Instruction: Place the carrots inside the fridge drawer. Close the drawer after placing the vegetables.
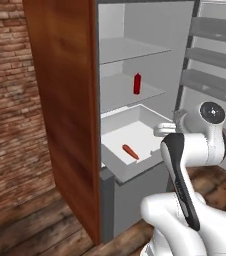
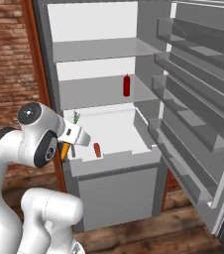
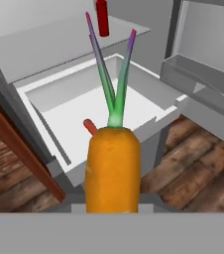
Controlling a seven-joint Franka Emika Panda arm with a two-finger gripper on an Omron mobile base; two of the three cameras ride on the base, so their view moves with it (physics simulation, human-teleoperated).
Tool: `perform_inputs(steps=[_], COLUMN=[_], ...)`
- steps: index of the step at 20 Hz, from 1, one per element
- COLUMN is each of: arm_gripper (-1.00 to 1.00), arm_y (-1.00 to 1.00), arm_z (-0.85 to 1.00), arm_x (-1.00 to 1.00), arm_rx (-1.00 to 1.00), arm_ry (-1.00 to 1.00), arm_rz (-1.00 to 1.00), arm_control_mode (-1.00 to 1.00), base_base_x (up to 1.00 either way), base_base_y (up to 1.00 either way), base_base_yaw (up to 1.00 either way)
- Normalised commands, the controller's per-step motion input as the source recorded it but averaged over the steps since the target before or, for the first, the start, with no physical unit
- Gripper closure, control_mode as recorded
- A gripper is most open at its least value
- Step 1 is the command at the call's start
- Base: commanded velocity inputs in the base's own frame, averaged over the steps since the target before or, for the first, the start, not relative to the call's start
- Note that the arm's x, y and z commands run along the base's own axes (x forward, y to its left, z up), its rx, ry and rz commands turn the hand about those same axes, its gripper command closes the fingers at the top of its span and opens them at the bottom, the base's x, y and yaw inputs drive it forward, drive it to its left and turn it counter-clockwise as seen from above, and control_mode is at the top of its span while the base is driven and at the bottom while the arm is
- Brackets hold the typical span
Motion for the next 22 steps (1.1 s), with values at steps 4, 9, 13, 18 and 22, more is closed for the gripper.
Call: perform_inputs(steps=[4,9,13,18,22], arm_gripper=[1.0,1.0,1.0,1.0,1.0], arm_y=[0.0,0.0,0.0,0.0,0.0], arm_z=[0.0,0.0,0.0,0.0,0.0], arm_x=[0.0,0.0,0.0,0.0,0.0], arm_rx=[0.0,0.0,0.0,0.0,0.0], arm_ry=[0.0,0.0,0.0,0.0,0.0], arm_rz=[0.0,0.0,0.0,0.0,0.0], arm_control_mode=[1.0,1.0,1.0,1.0,1.0], base_base_x=[0.45,0.53,0.45,0.32,0.03], base_base_y=[-0.02,0.0,0.0,-0.02,-0.08], base_base_yaw=[-0.01,-0.01,-0.01,0.0,0.0])
